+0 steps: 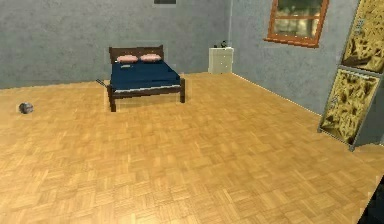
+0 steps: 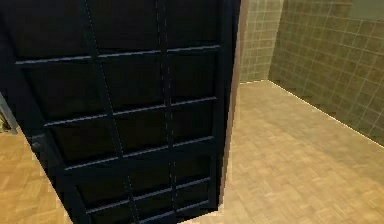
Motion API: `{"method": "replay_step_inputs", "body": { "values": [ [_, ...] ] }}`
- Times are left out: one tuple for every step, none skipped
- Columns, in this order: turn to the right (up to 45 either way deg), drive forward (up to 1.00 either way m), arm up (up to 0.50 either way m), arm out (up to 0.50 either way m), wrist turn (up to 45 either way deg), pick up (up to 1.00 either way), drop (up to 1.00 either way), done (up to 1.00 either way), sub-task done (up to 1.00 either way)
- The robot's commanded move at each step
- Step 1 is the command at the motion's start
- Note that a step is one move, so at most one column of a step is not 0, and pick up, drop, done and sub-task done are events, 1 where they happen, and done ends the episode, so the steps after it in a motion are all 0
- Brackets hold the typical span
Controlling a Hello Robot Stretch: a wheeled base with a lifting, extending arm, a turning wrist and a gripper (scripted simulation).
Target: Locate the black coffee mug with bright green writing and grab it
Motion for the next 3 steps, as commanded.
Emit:
{"method": "replay_step_inputs", "body": {
  "values": [
    [15.0,0.0,0.0,0.0,0.0,0.0,0.0,0.0,0.0],
    [0.0,0.5,0.0,0.0,0.0,0.0,0.0,0.0,0.0],
    [-45.0,0.0,0.0,0.0,0.0,0.0,0.0,0.0,0.0]
  ]
}}
